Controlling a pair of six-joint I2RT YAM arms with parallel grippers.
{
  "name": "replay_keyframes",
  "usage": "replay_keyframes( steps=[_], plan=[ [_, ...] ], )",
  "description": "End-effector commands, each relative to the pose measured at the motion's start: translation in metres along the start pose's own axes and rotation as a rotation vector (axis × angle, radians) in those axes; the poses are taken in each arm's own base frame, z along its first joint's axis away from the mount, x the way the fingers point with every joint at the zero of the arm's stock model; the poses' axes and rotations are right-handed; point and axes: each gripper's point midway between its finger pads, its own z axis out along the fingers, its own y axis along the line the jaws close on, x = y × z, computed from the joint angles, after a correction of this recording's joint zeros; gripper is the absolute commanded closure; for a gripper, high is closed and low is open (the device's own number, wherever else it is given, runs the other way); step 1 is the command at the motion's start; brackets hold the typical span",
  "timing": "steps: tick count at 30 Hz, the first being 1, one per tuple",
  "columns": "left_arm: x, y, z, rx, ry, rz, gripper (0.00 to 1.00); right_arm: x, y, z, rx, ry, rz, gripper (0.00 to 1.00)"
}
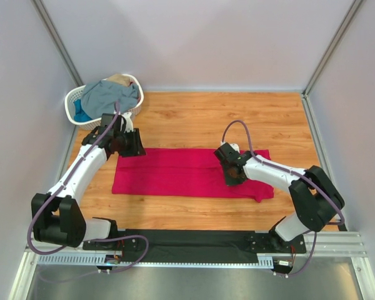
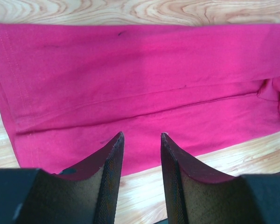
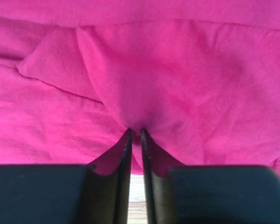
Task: Fold and stack the t-shirts
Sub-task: Fold the tshirt
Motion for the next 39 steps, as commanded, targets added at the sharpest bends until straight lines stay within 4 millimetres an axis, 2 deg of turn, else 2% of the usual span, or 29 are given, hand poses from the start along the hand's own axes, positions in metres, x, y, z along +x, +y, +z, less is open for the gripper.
replay_keyframes(
  steps=[1,5,9,18,25,31,35,39],
  plan=[
    [-0.013,-0.003,-0.007,0.003,-0.05,0.035,0.55,-0.014,-0.002,-0.002,0.027,-0.055,0.015,0.87],
    [-0.012,0.002,-0.007,-0.023,-0.047,0.036,0.55,-0.017,-0.002,-0.014,0.01,-0.064,0.005,1.0],
    [-0.011,0.001,-0.007,-0.021,-0.044,0.032,0.55,-0.018,0.004,-0.026,-0.039,-0.056,0.023,1.0],
    [-0.008,0.002,-0.004,-0.018,-0.029,0.024,0.54,-0.018,0.027,-0.035,-0.243,-0.027,0.081,1.0],
    [-0.009,-0.002,-0.002,0.002,-0.023,0.013,0.54,-0.012,0.026,-0.024,-0.307,0.0,0.119,1.0],
    [-0.009,-0.007,-0.004,0.019,-0.02,0.0,0.53,-0.02,0.023,-0.03,-0.338,-0.037,0.166,1.0],
    [-0.007,-0.015,-0.007,0.066,-0.023,-0.009,0.52,-0.029,0.033,-0.029,-0.382,-0.048,0.202,1.0],
    [-0.003,-0.02,-0.013,0.088,-0.036,-0.021,0.52,-0.019,0.045,-0.028,-0.453,-0.01,0.223,1.0]
  ],
)
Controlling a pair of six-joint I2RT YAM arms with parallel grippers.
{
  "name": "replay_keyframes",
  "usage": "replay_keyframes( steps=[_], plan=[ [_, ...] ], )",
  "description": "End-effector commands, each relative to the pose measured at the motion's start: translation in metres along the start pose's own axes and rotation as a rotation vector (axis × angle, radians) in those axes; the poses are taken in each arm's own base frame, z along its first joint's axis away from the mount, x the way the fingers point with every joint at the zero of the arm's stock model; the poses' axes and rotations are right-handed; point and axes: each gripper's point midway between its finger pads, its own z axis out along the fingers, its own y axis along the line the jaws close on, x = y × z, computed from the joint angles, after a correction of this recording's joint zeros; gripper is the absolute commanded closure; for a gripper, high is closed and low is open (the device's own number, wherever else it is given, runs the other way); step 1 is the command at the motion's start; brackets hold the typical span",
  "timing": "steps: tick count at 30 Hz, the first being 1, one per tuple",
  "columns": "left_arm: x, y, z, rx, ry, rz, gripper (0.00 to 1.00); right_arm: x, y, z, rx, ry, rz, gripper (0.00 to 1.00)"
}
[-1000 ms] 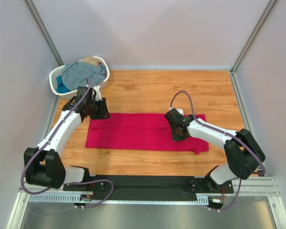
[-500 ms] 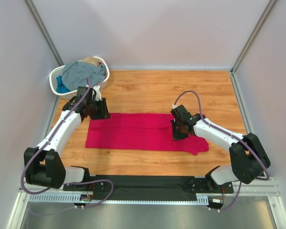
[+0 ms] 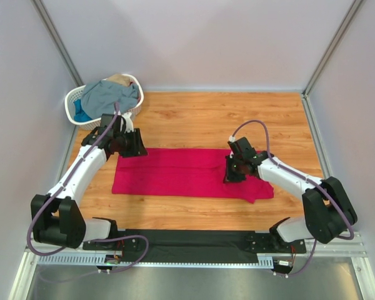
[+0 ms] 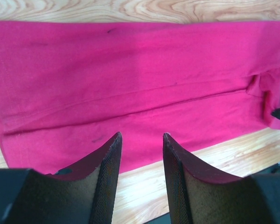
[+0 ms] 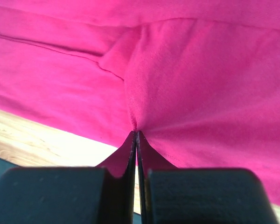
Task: Fold and stack the t-shirts
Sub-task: Fold the tshirt
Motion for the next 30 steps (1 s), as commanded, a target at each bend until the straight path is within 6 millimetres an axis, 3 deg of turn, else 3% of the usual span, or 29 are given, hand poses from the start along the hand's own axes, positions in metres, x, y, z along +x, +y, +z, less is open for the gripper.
replay_keyframes(
  steps=[1,4,7,10,11,18,22,25,30],
  plan=[
    [-0.003,-0.015,-0.012,0.062,-0.047,-0.007,0.52,0.0,0.017,0.001,-0.102,-0.011,0.036,1.0],
    [0.003,-0.018,-0.011,0.075,-0.045,-0.016,0.5,-0.003,0.006,-0.004,-0.042,-0.049,0.046,0.99],
    [0.01,-0.025,-0.01,0.105,-0.026,-0.012,0.5,-0.011,-0.025,-0.022,0.159,-0.094,0.093,0.73],
    [0.02,-0.04,-0.009,0.137,-0.012,0.016,0.5,-0.008,-0.041,-0.041,0.277,-0.121,0.229,0.62],
    [0.023,-0.043,-0.009,0.14,-0.007,0.024,0.5,0.001,-0.048,-0.051,0.313,-0.11,0.271,0.57],
    [0.03,-0.063,-0.021,0.196,-0.018,0.078,0.5,0.039,-0.079,-0.075,0.423,-0.169,0.54,0.54],
    [0.039,-0.06,-0.019,0.201,-0.006,0.096,0.49,0.055,-0.089,-0.072,0.445,-0.174,0.608,0.53],
    [0.049,-0.061,-0.017,0.224,0.017,0.094,0.49,0.057,-0.09,-0.067,0.439,-0.188,0.639,0.53],
    [0.048,-0.06,-0.018,0.223,0.004,0.099,0.5,0.06,-0.09,-0.05,0.424,-0.176,0.672,0.53]
  ],
)
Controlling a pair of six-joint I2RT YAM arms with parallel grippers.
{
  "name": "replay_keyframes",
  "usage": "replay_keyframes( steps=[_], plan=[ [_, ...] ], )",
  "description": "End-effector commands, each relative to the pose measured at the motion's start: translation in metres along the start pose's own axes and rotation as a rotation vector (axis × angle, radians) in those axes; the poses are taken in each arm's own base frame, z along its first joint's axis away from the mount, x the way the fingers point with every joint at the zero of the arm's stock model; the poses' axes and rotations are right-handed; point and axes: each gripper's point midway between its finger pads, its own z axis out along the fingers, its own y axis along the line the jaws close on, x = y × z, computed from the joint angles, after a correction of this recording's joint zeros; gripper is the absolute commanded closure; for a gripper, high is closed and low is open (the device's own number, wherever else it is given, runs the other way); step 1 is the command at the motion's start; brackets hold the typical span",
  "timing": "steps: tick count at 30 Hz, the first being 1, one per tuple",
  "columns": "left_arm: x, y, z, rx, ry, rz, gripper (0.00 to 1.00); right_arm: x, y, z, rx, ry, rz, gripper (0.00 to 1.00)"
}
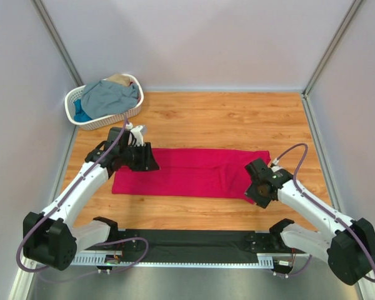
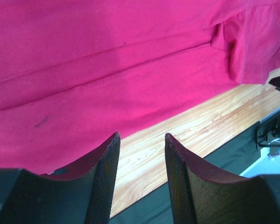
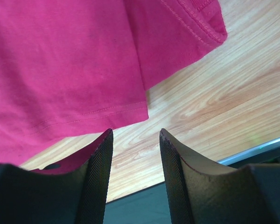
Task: Fold and stack the t-shirts
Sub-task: Fold the tshirt
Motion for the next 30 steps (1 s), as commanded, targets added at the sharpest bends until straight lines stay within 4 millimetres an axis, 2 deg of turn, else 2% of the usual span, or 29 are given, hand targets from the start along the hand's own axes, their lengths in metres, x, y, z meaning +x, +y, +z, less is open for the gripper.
replay_keyframes(
  steps=[1,5,7,14,17,18,20,21,24,29,30],
  plan=[
    [-0.008,-0.008,-0.005,0.032,-0.044,0.037,0.5,-0.003,0.011,0.01,-0.025,-0.021,0.077,0.54],
    [-0.007,-0.006,-0.005,0.026,-0.042,0.037,0.5,-0.007,0.004,0.017,0.006,-0.055,0.093,0.55],
    [-0.007,-0.004,-0.005,0.016,-0.04,0.039,0.5,-0.009,0.008,0.02,-0.012,-0.067,0.101,0.56],
    [-0.007,-0.001,-0.006,-0.007,-0.03,0.05,0.51,0.002,0.009,0.037,-0.022,-0.041,0.126,0.57],
    [-0.008,0.0,-0.008,-0.017,-0.034,0.052,0.51,0.001,0.003,0.04,0.001,-0.053,0.137,0.65],
    [-0.008,0.001,-0.008,-0.021,-0.036,0.049,0.51,0.0,0.003,0.037,-0.009,-0.061,0.142,0.76],
    [-0.008,0.0,-0.009,-0.021,-0.039,0.05,0.51,-0.005,0.0,0.033,-0.008,-0.087,0.142,0.88],
    [-0.007,0.001,-0.009,-0.024,-0.034,0.049,0.51,-0.009,-0.001,0.026,-0.016,-0.101,0.146,0.99],
    [-0.006,0.004,-0.009,-0.041,-0.035,0.047,0.51,-0.015,-0.005,0.017,-0.011,-0.129,0.14,1.0],
    [-0.007,0.008,-0.008,-0.061,-0.032,0.037,0.51,-0.024,0.004,0.0,-0.049,-0.143,0.129,1.0],
    [-0.008,0.009,-0.008,-0.071,-0.031,0.036,0.51,-0.025,0.001,-0.001,-0.033,-0.145,0.118,1.0]
  ],
)
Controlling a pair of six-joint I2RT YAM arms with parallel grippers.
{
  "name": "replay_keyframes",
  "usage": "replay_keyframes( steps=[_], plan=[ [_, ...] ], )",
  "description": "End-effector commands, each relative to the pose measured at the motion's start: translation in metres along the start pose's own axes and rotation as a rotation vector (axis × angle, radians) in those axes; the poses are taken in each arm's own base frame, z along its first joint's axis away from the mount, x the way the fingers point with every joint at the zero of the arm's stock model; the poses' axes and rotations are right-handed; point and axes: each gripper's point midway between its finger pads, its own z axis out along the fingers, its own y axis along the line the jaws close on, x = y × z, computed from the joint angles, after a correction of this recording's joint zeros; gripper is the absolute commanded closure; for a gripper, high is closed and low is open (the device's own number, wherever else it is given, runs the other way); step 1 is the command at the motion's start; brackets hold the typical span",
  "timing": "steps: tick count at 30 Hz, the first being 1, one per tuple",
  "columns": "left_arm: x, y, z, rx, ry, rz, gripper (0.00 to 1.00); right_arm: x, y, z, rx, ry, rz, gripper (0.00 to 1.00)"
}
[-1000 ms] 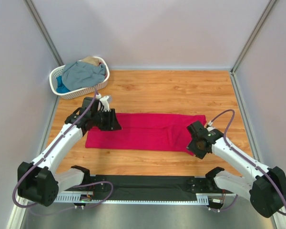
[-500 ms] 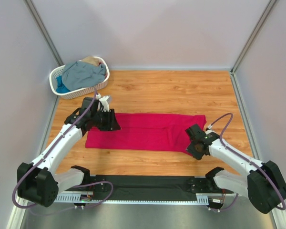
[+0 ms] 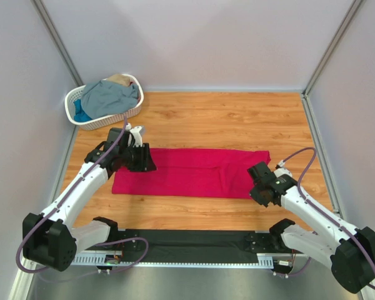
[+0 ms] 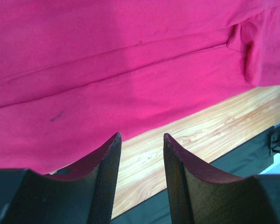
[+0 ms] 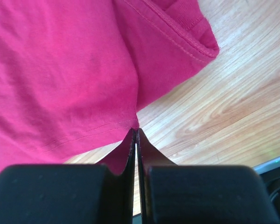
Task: Fold and stack the t-shirts
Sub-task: Fold the tshirt
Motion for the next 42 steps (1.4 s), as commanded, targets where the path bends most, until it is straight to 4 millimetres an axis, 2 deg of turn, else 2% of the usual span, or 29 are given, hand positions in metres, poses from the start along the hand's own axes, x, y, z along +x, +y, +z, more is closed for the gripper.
replay_keyframes(
  steps=[1,7,8,13,21,29,32,37,42],
  plan=[
    [-0.011,0.0,-0.005,-0.02,-0.03,0.02,0.51,-0.021,0.006,-0.014,0.007,-0.074,0.0,1.0],
    [-0.016,-0.009,-0.003,0.019,-0.036,-0.001,0.51,-0.034,0.016,-0.028,-0.02,-0.103,-0.026,1.0],
    [-0.015,-0.01,-0.003,0.031,-0.033,0.001,0.51,-0.04,0.026,-0.032,-0.054,-0.121,-0.022,1.0],
    [-0.012,-0.012,0.0,0.032,-0.025,0.001,0.51,-0.058,0.048,-0.037,-0.105,-0.164,-0.077,1.0],
    [-0.012,-0.007,0.0,0.007,-0.017,0.004,0.51,-0.091,0.058,-0.009,-0.044,-0.153,-0.062,1.0],
    [-0.009,0.0,0.008,-0.021,0.014,0.009,0.51,-0.096,0.052,0.037,0.021,-0.063,-0.039,1.0],
    [-0.012,0.0,0.008,-0.02,0.012,0.014,0.51,-0.102,0.052,0.043,0.019,-0.053,-0.023,1.0],
    [-0.014,0.0,0.01,-0.021,0.015,0.026,0.51,-0.116,0.058,0.043,0.009,-0.057,-0.004,1.0],
    [-0.016,0.001,0.009,-0.025,0.008,0.037,0.51,-0.118,0.063,0.043,-0.002,-0.041,-0.001,1.0]
  ],
)
